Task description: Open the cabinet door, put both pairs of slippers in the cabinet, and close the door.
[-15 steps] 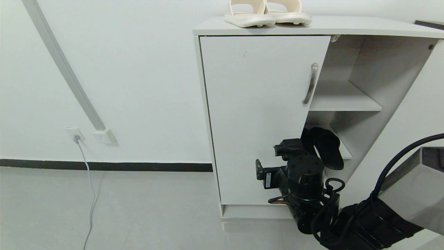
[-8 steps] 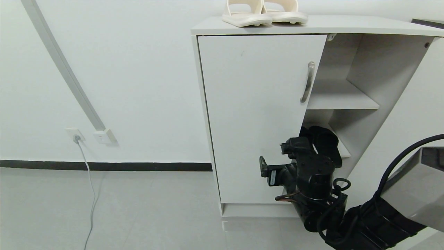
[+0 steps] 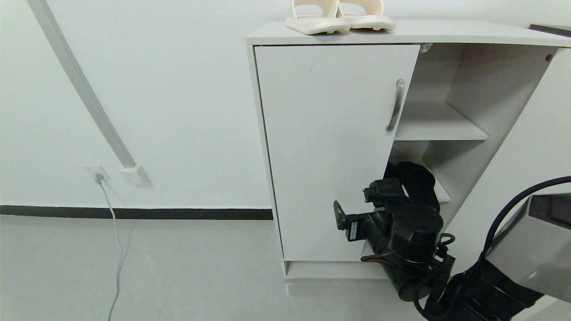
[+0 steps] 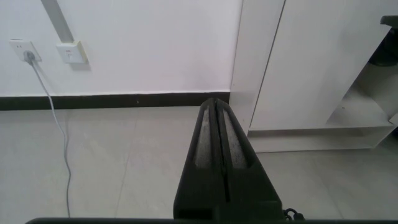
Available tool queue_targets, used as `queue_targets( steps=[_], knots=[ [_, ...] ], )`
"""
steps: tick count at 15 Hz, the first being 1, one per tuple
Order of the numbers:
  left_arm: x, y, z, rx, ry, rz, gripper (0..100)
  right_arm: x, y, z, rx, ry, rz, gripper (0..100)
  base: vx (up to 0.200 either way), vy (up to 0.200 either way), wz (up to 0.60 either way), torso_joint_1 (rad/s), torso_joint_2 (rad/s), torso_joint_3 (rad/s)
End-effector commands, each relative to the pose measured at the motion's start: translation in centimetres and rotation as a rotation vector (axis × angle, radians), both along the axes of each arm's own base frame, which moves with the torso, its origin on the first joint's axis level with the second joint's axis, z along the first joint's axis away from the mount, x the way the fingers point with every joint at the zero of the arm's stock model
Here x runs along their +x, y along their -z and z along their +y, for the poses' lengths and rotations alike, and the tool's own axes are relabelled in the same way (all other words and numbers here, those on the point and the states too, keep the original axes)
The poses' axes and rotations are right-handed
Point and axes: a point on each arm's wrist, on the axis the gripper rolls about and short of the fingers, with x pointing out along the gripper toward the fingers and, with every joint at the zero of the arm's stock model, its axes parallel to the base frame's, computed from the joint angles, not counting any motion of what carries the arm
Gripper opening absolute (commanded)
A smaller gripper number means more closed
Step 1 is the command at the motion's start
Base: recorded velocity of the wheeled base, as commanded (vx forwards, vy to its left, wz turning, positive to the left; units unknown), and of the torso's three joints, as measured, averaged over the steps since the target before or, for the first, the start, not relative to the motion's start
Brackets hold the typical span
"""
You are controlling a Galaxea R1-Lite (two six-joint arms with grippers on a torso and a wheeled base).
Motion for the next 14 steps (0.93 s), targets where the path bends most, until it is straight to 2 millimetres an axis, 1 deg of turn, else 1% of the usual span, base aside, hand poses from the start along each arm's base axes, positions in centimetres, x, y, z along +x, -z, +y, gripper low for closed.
queue_targets(
  steps=[1,3,7,14],
  knots=[
    [0.01,0.0,0.0,0.0,0.0,0.001,0,0.03,0.29,0.07,-0.006,-0.001,0.006,100,0.0,0.0,0.0,0.012,-0.04,-0.056],
    [0.01,0.0,0.0,0.0,0.0,0.001,0,0.08,0.41,0.12,-0.007,-0.001,0.007,100,0.0,0.0,0.0,0.007,-0.16,-0.264],
    [0.01,0.0,0.0,0.0,0.0,0.001,0,0.05,0.52,0.1,-0.01,-0.001,0.011,100,0.0,0.0,0.0,0.034,-0.45,-0.359],
    [0.01,0.0,0.0,-0.002,0.0,0.001,0,0.04,0.55,0.08,-0.012,-0.001,0.012,100,0.0,0.0,0.0,0.12,-0.46,-0.346]
  ],
)
